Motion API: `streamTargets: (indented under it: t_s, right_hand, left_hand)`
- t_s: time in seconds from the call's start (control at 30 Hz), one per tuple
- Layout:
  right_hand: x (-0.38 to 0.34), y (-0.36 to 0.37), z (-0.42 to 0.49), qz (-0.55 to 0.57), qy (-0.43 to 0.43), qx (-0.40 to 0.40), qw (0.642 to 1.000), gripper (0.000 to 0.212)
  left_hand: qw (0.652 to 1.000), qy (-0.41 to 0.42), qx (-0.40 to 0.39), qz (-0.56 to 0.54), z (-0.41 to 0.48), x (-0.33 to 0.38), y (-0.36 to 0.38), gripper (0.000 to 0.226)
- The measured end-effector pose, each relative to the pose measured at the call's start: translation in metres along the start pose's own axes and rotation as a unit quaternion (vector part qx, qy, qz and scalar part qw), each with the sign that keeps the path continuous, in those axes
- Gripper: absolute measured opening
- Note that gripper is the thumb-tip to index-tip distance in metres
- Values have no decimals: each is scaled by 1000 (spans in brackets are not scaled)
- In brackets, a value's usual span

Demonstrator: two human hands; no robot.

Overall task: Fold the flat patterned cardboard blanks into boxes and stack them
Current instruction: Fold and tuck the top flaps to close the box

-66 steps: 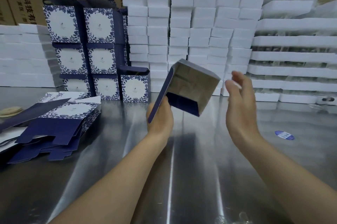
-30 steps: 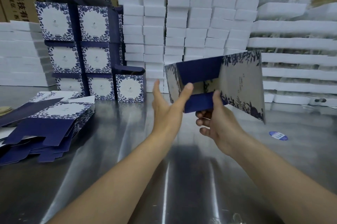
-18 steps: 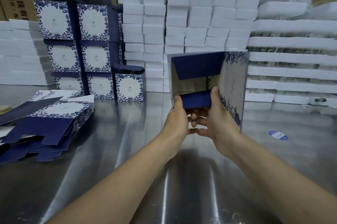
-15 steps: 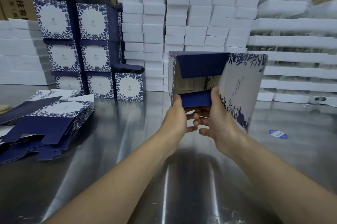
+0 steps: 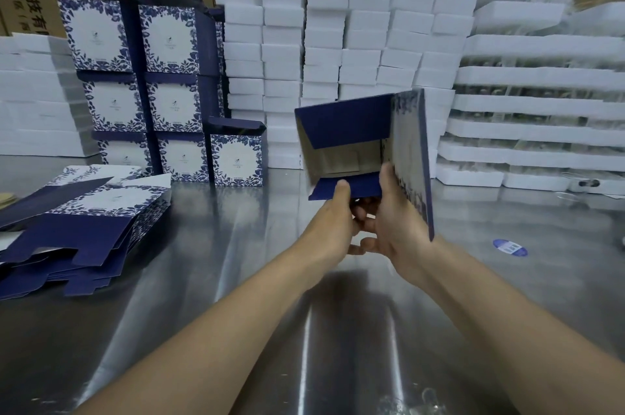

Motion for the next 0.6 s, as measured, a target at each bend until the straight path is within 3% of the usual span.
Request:
streamTargets:
  t_s: [0.1,0.27,0.37,0.47,0.6]
  right_hand:
    - [4,6,-1,-25,44,-8,999,45]
    - [8,14,-6,7,42,-11,999,66]
    - [4,14,-8,48,33,-7,998,54]
    - [5,13,-9,42,32,-19,998,60]
    - [7,12,-8,35,46,-17,998,64]
  left_hand:
    - [999,-13,33,-22,6,-2,-6,68]
    - [1000,3,25,15,3,-2,-6,83]
    - [997,-36,10,-67,2,-1,-3,88]
    - [984,-76,45,-152,5,2,-10,81]
    - [984,-70,67,-152,5,1,-14,62]
Point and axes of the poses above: each hand's wrist, its own z-axis towards the middle knuckle, its own y-axis out of the palm, x = y × z, the point moved 4 cm from there along z, towards the middle knuckle, and after that the axes turned 3 degrees about y, right-handed, at the moved point
